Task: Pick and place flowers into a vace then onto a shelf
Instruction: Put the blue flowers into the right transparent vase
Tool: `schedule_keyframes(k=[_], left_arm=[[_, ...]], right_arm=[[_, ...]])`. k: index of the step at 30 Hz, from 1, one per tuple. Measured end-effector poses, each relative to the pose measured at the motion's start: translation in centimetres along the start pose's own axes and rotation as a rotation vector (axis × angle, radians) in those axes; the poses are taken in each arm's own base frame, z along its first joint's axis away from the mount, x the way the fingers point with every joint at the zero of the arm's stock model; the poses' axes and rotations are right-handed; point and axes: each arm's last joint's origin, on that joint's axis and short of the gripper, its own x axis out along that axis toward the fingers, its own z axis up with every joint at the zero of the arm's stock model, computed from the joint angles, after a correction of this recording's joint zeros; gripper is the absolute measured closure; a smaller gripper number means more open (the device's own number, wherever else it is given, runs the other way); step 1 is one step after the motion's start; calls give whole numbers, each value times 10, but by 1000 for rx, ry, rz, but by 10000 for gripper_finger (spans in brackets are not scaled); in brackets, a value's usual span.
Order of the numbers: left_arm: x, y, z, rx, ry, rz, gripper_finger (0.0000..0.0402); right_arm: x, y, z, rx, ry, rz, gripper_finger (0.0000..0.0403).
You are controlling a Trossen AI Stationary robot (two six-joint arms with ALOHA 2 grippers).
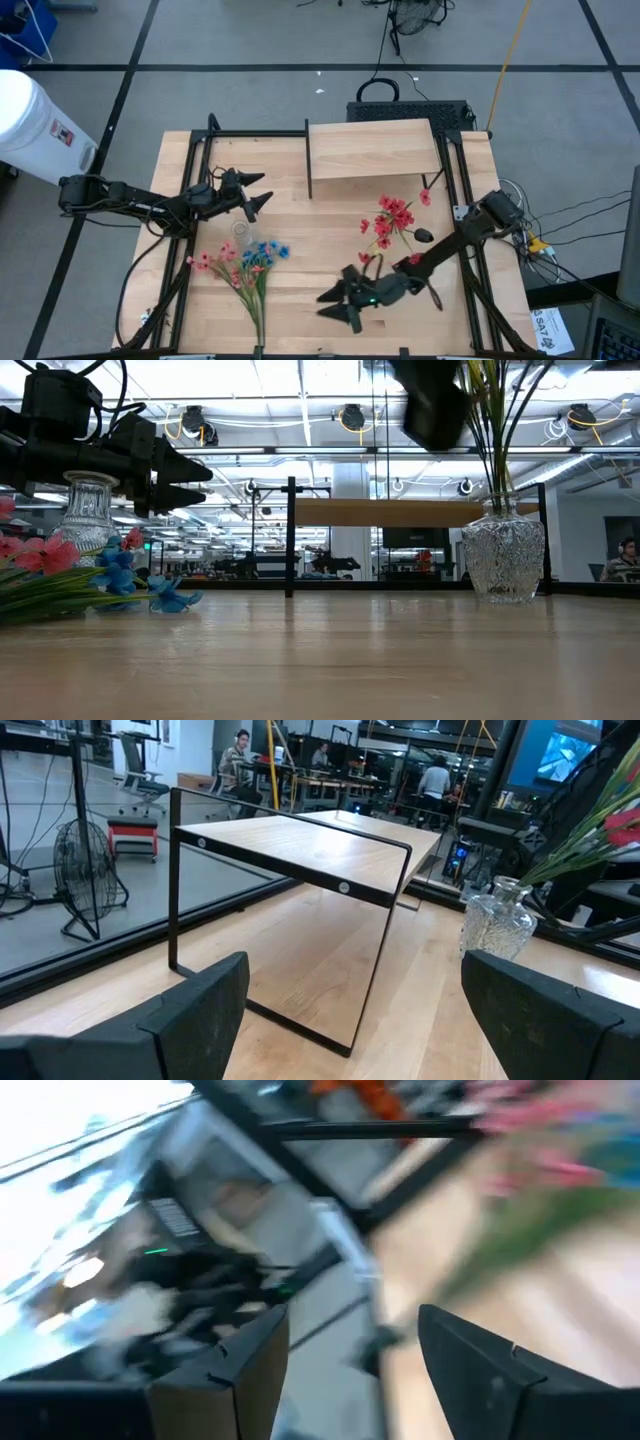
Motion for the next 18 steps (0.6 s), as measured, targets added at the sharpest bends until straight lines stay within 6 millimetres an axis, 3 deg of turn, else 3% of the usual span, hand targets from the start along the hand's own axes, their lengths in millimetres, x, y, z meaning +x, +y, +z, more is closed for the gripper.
schedule_keyframes(k=[4,10,18], left_arm=[[0,0,0,0,0,0,36],[0,0,0,0,0,0,36],[0,0,0,0,1,0,36]], right_arm=[[17,9,23,8,-44,104,191],[26,-19,37,266,-57,-7,201],[32,-36,43,321,-28,-21,211]])
